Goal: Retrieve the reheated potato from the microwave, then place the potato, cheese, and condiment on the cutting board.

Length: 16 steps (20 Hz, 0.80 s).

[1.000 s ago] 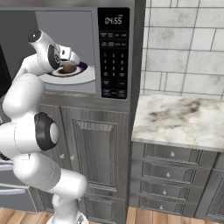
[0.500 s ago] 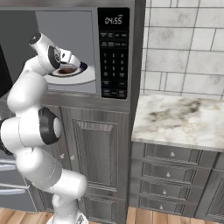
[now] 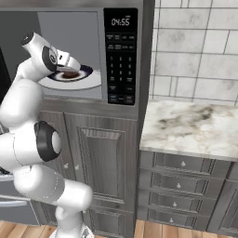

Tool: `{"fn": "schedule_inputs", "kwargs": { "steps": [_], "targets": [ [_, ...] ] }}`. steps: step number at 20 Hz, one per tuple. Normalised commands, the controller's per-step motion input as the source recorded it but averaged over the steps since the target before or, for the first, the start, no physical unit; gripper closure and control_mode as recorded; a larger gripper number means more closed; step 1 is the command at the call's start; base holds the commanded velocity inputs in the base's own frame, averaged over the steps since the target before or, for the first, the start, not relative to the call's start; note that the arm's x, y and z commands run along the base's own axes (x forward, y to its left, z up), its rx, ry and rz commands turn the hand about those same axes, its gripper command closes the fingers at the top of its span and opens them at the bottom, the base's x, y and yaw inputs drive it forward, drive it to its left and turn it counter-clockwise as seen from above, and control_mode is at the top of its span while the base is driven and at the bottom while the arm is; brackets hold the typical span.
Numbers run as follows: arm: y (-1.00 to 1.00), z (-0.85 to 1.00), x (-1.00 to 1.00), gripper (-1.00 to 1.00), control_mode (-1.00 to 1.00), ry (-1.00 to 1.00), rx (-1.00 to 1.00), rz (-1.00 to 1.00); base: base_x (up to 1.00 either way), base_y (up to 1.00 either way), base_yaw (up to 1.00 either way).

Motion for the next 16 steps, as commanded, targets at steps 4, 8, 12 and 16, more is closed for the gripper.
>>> {"fn": "schedule_inputs", "kwargs": {
  "steps": [4, 8, 12, 16],
  "targets": [
    [-0.29, 0.38, -0.96, 1.0, -1.0, -0.16, 0.01, 0.0, 0.0, 0.0, 0.0],
    [-0.25, 0.5, -1.0, 1.0, -1.0, -0.03, 0.06, 0.0, 0.0, 0.0, 0.0],
    [-0.23, 0.59, -1.0, 1.0, -1.0, 0.0, 0.07, 0.01, 0.0, 0.0, 0.0],
    [-0.08, 0.46, -1.0, 1.0, -1.0, 0.0, 0.05, 0.05, 0.0, 0.0, 0.0]
  ]
}}
